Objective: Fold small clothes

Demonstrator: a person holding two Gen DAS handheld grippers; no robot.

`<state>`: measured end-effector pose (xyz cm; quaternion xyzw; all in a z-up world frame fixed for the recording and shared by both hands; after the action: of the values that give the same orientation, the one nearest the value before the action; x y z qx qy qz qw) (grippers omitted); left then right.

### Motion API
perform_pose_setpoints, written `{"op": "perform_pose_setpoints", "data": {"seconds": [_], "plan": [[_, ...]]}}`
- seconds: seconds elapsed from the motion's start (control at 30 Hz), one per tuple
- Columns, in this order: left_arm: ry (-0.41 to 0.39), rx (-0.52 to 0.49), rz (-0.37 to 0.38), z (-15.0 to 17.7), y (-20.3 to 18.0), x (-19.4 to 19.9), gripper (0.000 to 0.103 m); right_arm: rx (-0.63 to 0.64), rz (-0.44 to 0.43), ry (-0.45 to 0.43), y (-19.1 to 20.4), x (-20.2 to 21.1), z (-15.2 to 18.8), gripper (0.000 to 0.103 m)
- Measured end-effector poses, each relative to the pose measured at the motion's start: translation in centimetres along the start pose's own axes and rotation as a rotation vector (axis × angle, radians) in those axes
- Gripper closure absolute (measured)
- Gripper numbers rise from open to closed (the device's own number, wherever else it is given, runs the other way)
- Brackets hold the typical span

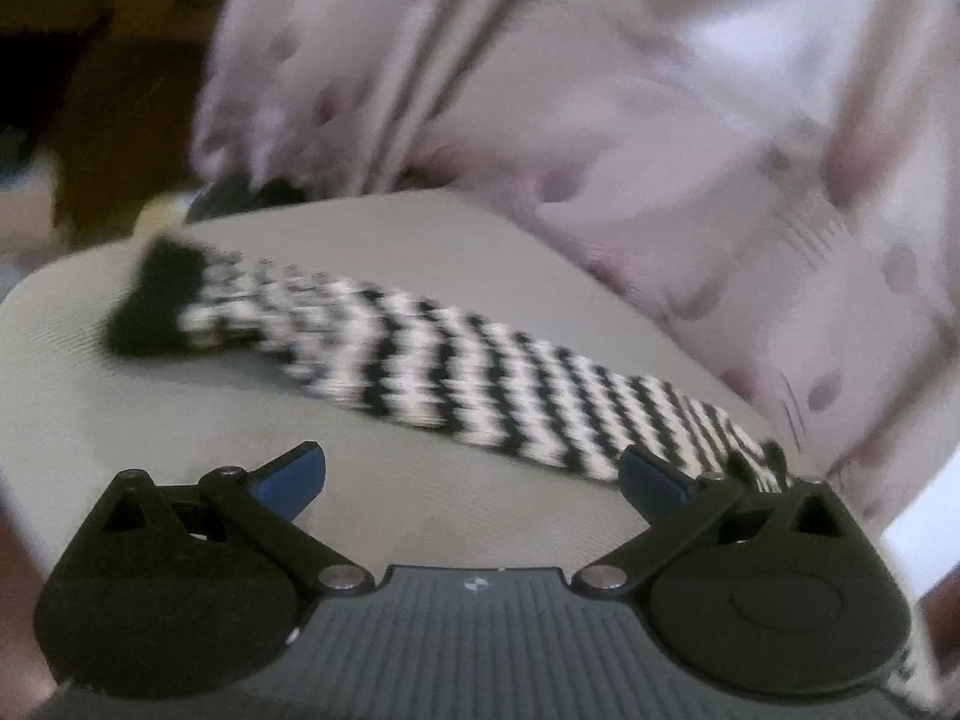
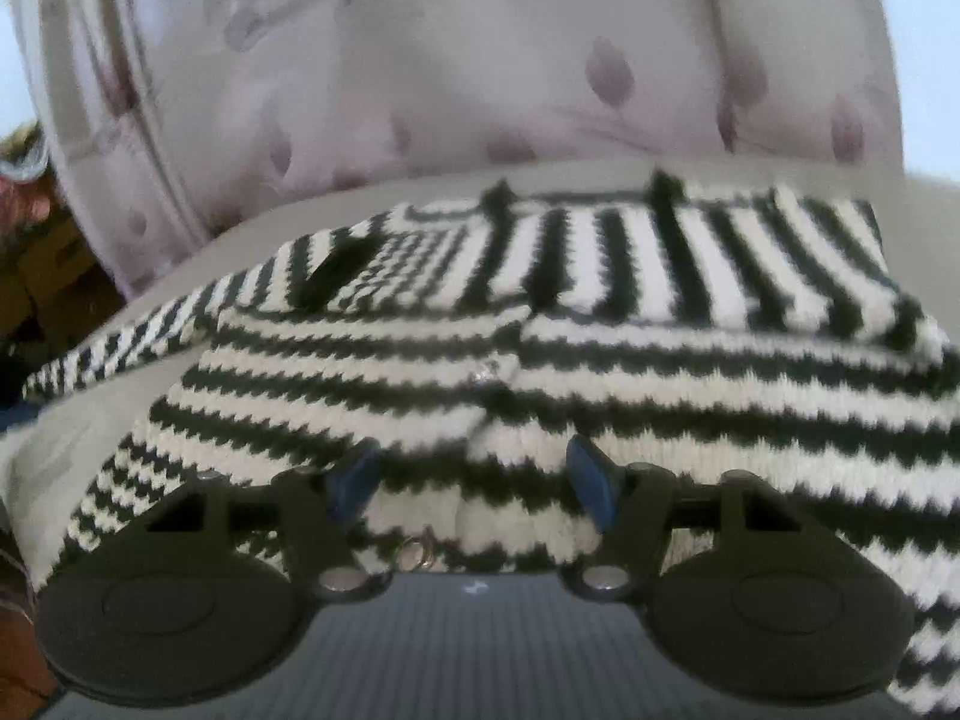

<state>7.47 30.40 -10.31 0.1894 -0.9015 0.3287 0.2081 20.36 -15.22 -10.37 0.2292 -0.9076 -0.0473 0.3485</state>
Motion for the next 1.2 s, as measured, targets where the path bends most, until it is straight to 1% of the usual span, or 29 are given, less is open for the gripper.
{"op": "perform_pose_setpoints", "data": {"seconds": [0.07,0.13,0.17,0.2,0.23,0.3,0.33,0.4,0.43,0.47,0.5,0.53,0.63,0.7,0.77,0.9,0.97,1.07,1.2], "plan": [[-0.009,0.104,-0.024,-1.2,2.8,0.3,0.001,0.011,0.008,-0.004,0.1,0.1,0.0,0.035],[-0.012,0.167,-0.035,-2.5,5.0,0.1,0.001,0.041,0.017,0.001,0.4,0.0,0.2,0.034],[-0.004,0.206,-0.036,-3.0,6.0,-0.3,0.001,0.056,0.021,0.001,0.7,0.0,0.3,0.033],[0.0,0.237,-0.016,-3.6,6.6,-0.7,0.001,0.068,0.021,0.0,0.8,0.0,0.3,0.033],[0.0,0.255,-0.004,-4.1,7.2,-1.0,0.001,0.074,0.02,-0.002,1.0,0.1,0.4,0.033],[-0.01,0.28,-0.011,-5.1,7.9,-1.5,0.005,0.078,0.017,-0.006,1.1,0.2,0.5,0.033],[-0.015,0.286,-0.014,-5.5,8.0,-1.8,0.01,0.076,0.016,-0.007,1.1,0.2,0.5,0.033],[-0.002,0.281,-0.009,-6.0,8.3,-2.9,0.033,0.069,0.011,-0.01,1.0,0.2,0.5,0.033],[0.022,0.28,-0.008,-6.1,8.4,-3.6,0.067,0.065,0.008,-0.012,0.9,0.2,0.5,0.033],[0.058,0.292,-0.004,-6.2,8.7,-4.3,0.098,0.06,0.004,-0.013,0.9,0.3,0.5,0.033],[0.081,0.317,-0.006,-6.2,9.1,-5.0,0.097,0.054,0.0,-0.014,0.8,0.3,0.5,0.033],[0.06,0.324,-0.009,-6.0,9.3,-4.9,0.097,0.047,-0.006,-0.016,0.7,0.3,0.5,0.033],[-0.014,0.268,-0.059,-7.2,8.3,-4.4,0.097,0.023,-0.018,-0.021,0.4,0.5,0.4,0.033],[-0.065,0.228,-0.076,-8.5,6.6,-3.8,0.097,-0.022,-0.027,-0.034,-0.1,0.9,0.2,0.033],[-0.108,0.171,-0.081,-10.1,4.1,-3.4,0.097,-0.09,-0.043,-0.05,-1.0,1.3,0.0,0.032],[-0.164,0.045,-0.055,-13.0,-2.4,-3.1,0.097,-0.25,-0.091,-0.083,-3.6,2.5,-0.2,0.032],[-0.177,-0.01,-0.023,-14.3,-6.4,-3.4,0.097,-0.294,-0.094,-0.098,-4.6,3.2,-0.2,0.032],[-0.186,-0.08,0.035,-15.1,-12.7,-3.6,0.097,-0.313,-0.078,-0.124,-6.0,4.2,-0.1,0.032],[-0.184,-0.179,0.123,-14.3,-21.6,-4.5,0.097,-0.314,-0.061,-0.151,-7.4,5.5,0.4,0.032]]}}
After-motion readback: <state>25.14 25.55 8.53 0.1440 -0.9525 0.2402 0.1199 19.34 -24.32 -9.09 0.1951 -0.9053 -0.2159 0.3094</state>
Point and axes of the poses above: each gripper's, at about its wrist camera, not at the fingertips, and x roughly against the way its jaws point, y to its left, z to its underside, the point moved 3 cm from there along -x, roughly the way its jaws point, and after that the axes turned 2 degrees about z, right-handed, at the moved point
